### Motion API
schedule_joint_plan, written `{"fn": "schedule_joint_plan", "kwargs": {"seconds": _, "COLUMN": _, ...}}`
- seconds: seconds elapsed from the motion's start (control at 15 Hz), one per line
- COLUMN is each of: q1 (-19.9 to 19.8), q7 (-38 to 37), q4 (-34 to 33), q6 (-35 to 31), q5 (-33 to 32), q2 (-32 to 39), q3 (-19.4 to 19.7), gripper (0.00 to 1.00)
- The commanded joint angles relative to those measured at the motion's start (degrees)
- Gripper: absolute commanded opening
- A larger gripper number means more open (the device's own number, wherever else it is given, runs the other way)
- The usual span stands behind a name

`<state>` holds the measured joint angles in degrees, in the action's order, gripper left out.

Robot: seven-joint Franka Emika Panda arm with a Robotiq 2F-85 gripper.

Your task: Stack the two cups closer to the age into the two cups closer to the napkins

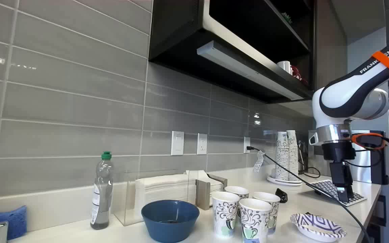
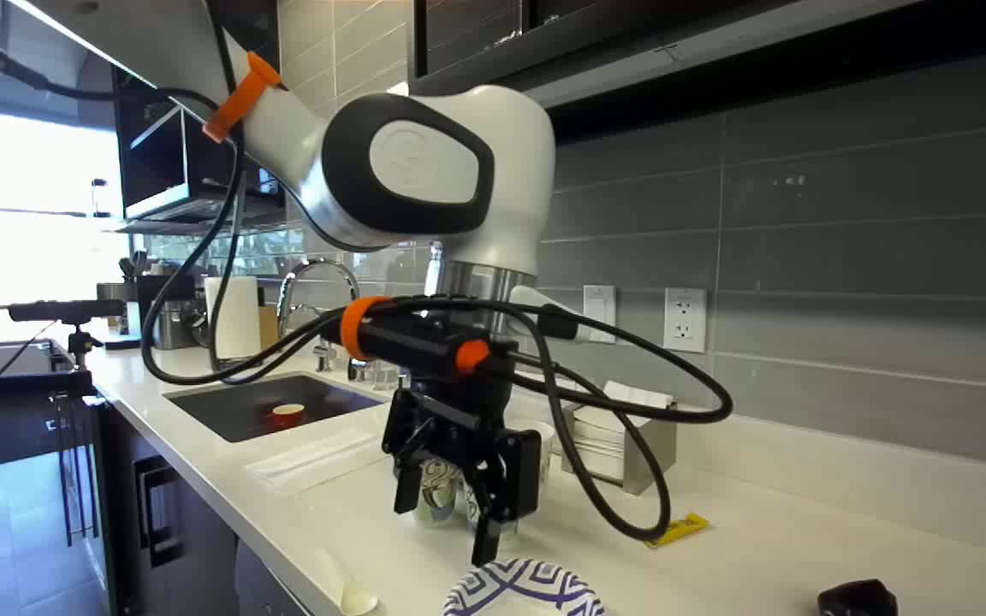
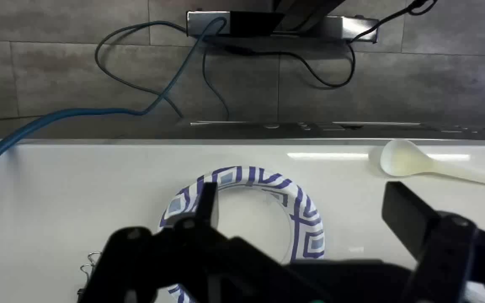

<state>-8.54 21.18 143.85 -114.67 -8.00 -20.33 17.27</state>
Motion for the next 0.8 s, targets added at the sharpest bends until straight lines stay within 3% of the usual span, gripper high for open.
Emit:
{"fn": "schedule_joint_plan", "kwargs": {"seconds": 0.0, "q1": -0.8, "q7": 0.2, "q4": -0.1, "q6": 0.1, "q5": 0.3, "q2": 0.1, "q3": -0.8, "gripper": 1.00}}
{"fn": "schedule_joint_plan", "kwargs": {"seconds": 0.2, "q1": -0.8, "q7": 0.2, "q4": -0.1, "q6": 0.1, "q5": 0.3, "q2": 0.1, "q3": -0.8, "gripper": 1.00}}
{"fn": "schedule_joint_plan", "kwargs": {"seconds": 0.73, "q1": 3.9, "q7": -5.3, "q4": -2.2, "q6": -3.8, "q5": -0.5, "q2": -5.1, "q3": -10.4, "gripper": 1.00}}
